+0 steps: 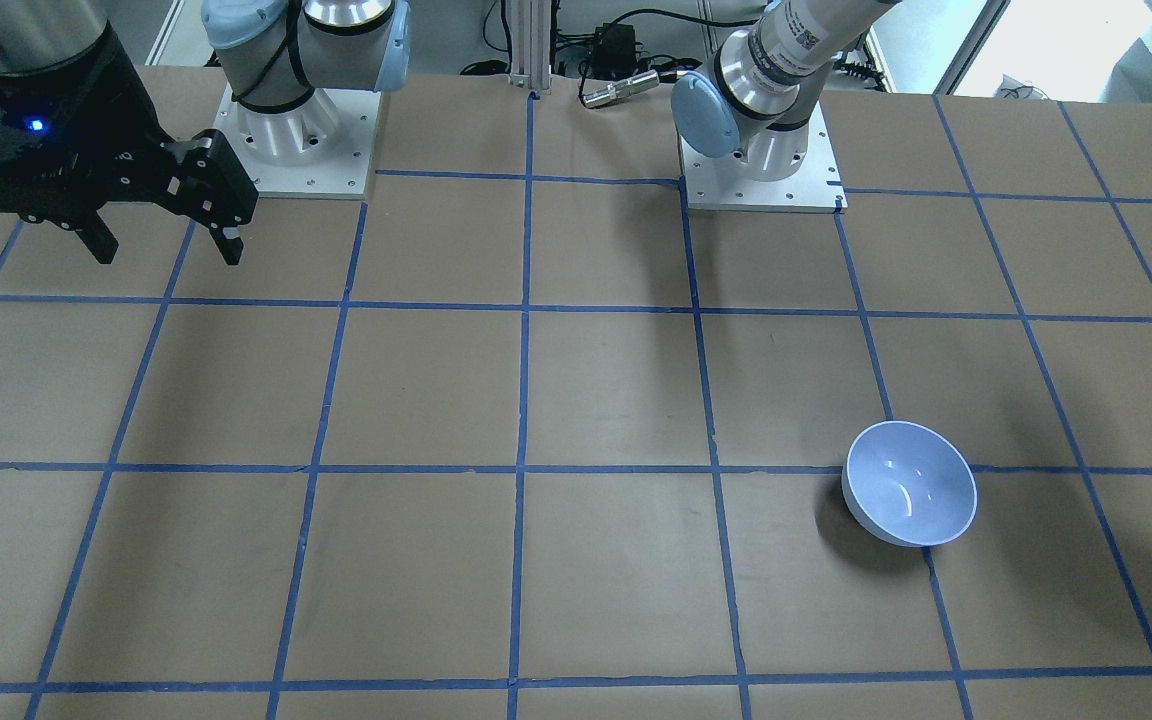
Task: Stack green bowl on blue bowl
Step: 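Lift the green bowl with the left gripper and carry it over the blue bowl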
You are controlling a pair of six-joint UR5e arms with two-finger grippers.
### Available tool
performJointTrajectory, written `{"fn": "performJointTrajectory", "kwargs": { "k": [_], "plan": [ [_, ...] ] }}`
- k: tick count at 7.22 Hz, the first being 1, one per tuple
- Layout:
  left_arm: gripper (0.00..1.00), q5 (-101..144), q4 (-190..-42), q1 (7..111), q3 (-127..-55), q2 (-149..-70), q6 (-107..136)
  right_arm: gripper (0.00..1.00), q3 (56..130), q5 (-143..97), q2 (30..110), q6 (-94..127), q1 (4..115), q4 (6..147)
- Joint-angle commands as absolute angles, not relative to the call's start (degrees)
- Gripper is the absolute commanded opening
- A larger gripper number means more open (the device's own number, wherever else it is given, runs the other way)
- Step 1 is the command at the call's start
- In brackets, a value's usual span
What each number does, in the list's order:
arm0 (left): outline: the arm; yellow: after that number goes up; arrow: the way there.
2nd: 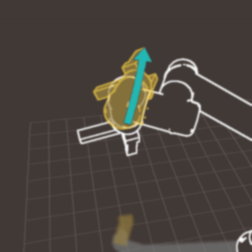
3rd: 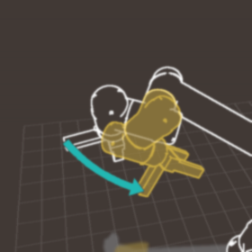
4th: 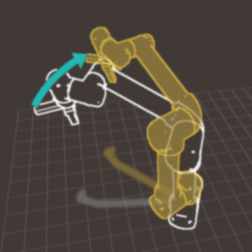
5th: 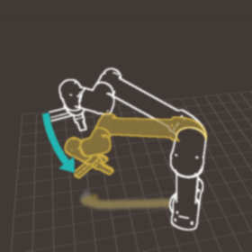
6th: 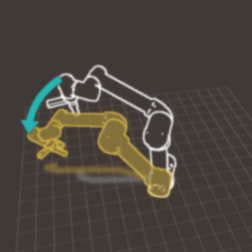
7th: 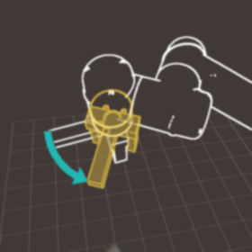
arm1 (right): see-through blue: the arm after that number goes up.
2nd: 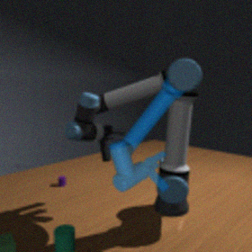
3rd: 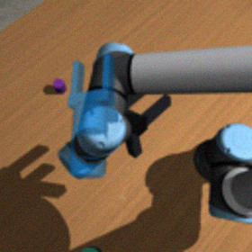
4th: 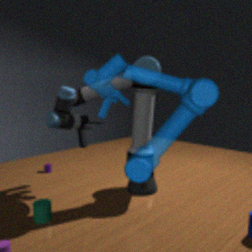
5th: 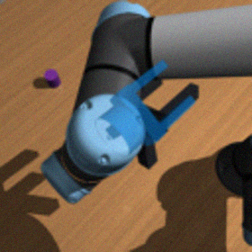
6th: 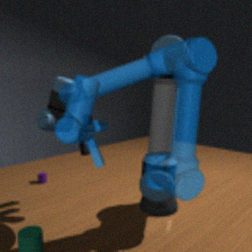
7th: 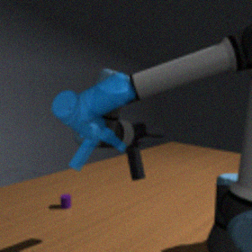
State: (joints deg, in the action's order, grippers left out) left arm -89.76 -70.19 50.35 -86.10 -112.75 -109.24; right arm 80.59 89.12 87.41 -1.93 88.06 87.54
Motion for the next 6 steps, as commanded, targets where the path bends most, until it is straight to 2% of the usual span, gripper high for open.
{"fn": "performJointTrajectory", "kwargs": {
  "k": [1,4,6],
  "plan": [
    [0.00,-89.82,-69.70,58.05,-95.15,-105.23,-93.94,1.00,80.60,89.12,87.36,-1.93,88.07,87.54],
    [0.00,-90.44,-69.79,71.24,-101.22,-100.65,-72.84,1.00,80.60,89.12,87.45,-1.93,88.07,87.54],
    [0.00,-91.23,-64.35,72.77,-106.67,-100.64,-71.89,1.00,80.60,89.21,87.36,-1.93,88.07,87.54]
  ]
}}
